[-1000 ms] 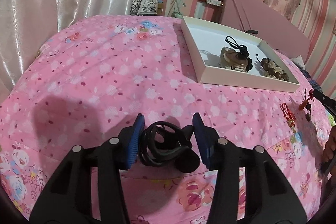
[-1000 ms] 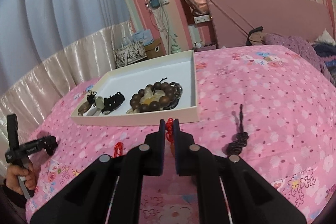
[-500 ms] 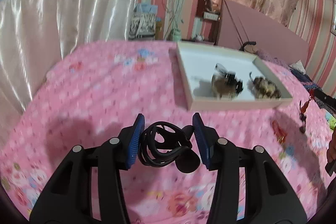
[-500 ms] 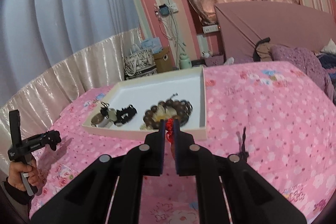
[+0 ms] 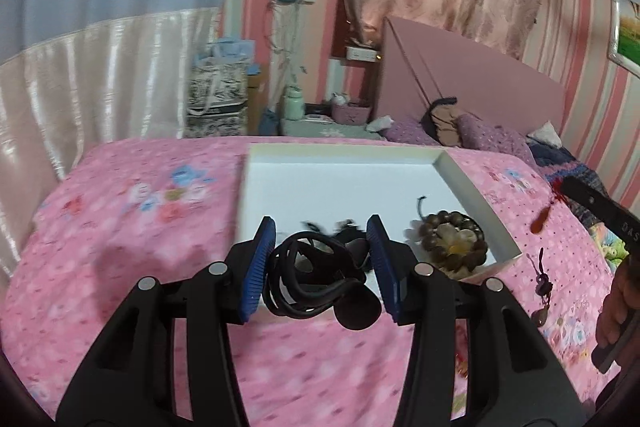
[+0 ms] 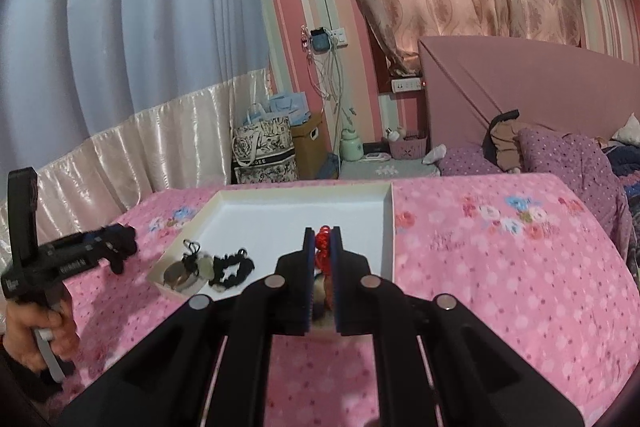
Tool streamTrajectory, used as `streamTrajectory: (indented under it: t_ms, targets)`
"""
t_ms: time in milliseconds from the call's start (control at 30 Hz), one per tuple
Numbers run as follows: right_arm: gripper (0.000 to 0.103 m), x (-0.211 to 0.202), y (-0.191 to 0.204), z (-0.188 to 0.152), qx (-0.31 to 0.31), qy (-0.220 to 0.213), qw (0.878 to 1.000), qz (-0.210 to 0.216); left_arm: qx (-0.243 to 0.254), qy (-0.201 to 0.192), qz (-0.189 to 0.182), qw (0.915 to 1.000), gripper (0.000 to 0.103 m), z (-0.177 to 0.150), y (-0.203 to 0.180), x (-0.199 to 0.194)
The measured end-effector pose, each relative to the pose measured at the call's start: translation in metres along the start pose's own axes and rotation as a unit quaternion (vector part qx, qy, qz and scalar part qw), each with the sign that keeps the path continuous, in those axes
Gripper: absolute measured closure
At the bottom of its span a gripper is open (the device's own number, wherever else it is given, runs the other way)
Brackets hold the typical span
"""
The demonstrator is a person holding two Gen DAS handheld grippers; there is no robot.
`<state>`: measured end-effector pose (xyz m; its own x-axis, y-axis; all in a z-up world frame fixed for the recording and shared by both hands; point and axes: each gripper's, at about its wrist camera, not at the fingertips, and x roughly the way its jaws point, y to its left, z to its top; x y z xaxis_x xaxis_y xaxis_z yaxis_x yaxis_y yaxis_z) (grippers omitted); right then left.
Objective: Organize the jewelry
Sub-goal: 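Carry both items over the tray and lower them inside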
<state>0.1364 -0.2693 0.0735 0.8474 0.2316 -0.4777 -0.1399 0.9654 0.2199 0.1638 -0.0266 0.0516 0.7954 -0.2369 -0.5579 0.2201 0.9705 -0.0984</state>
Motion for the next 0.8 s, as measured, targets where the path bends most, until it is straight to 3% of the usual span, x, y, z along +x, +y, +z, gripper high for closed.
streamTrajectory:
  t_ms: [100,167,400,500,800]
  targets:
    - [0.097,0.016,0.004,-0.001,-0.009,0.007,1.000,0.000,0.005,0.009,-0.011,0.9999,0.057,0.000,-0.020,0.025]
    - [0.097,0.025,0.010,-0.007,-0.033,0.003,0.999,-0.031,0.014,0.016,-0.008,0.9997,0.056,-0.001,-0.033,0.041]
    - [0.097,0.048,0.016,-0.023,-0.059,0.013,0.996,-0.067,0.022,0.025,0.007,0.9994,0.056,-0.023,-0.052,0.081]
    - [0.097,0.059,0.013,-0.024,-0.056,0.027,0.996,-0.069,0.034,0.024,0.029,0.9987,0.056,-0.031,-0.054,0.088]
    - [0.097,0.080,-0.003,-0.038,-0.062,0.057,0.992,-0.096,0.027,0.011,0.045,0.9986,0.056,-0.033,-0.055,0.087]
